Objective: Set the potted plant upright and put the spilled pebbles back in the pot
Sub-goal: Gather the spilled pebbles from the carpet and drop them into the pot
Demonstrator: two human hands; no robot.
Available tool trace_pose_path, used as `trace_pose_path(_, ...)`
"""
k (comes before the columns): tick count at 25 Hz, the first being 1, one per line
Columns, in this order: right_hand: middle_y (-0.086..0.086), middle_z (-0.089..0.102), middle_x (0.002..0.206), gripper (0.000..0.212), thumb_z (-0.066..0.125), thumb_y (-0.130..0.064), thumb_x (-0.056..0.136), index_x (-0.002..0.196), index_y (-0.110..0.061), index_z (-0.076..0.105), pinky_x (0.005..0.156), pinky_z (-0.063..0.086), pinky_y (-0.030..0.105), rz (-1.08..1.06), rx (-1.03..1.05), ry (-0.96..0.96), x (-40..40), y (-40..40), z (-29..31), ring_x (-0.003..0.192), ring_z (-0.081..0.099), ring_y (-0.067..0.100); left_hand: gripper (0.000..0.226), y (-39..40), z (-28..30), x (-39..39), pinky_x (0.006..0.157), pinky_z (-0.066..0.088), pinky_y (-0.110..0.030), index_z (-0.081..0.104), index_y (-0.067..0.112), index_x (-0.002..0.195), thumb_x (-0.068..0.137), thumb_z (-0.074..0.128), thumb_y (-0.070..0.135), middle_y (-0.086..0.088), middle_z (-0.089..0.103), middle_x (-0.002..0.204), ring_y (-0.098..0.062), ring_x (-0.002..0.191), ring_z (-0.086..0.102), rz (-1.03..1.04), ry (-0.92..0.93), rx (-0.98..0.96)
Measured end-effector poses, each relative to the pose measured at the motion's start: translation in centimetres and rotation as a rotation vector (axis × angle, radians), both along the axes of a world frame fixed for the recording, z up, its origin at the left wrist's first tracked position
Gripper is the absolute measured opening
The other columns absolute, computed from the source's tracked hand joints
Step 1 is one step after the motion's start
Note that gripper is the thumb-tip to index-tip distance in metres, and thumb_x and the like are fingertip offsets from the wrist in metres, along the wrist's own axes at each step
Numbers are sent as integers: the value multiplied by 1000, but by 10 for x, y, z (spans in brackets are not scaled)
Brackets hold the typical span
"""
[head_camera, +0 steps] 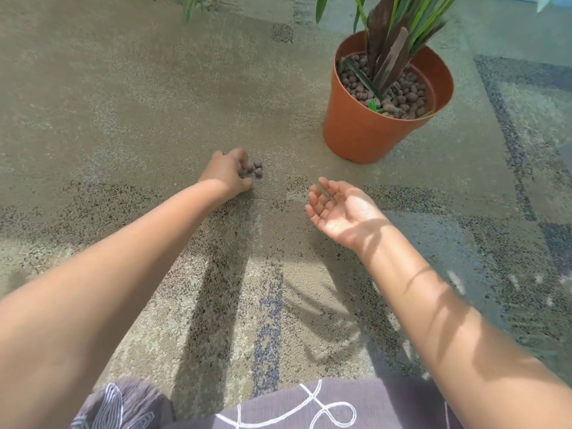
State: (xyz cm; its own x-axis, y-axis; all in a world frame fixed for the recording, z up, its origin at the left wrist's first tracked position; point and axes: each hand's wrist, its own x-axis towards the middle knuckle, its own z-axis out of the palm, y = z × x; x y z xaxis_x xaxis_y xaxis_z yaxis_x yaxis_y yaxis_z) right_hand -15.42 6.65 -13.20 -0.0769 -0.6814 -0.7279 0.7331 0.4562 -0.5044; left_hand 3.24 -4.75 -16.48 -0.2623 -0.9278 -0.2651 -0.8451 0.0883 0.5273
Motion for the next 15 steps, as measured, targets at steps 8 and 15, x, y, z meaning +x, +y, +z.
trace_pose_path(8,15,61,120,40,44,-36,95,118,-5,56,96,47,42,4,-75,-124,34,2,-23,110,58,29,25,71,22,-47,67,41,-27,44,23,94,79,64,27,4,47,81,-16,79,46,-243,225,20)
trace_pose_path(15,13,62,75,24,39,-14,98,97,2,57,73,57,36,-3,-61,-143,31,-7,-21,73,65,22,36,25,31,-35,82,45,-33,49,14,120,87,57,28,-9,48,121,-22,98,54,-10,143,-202)
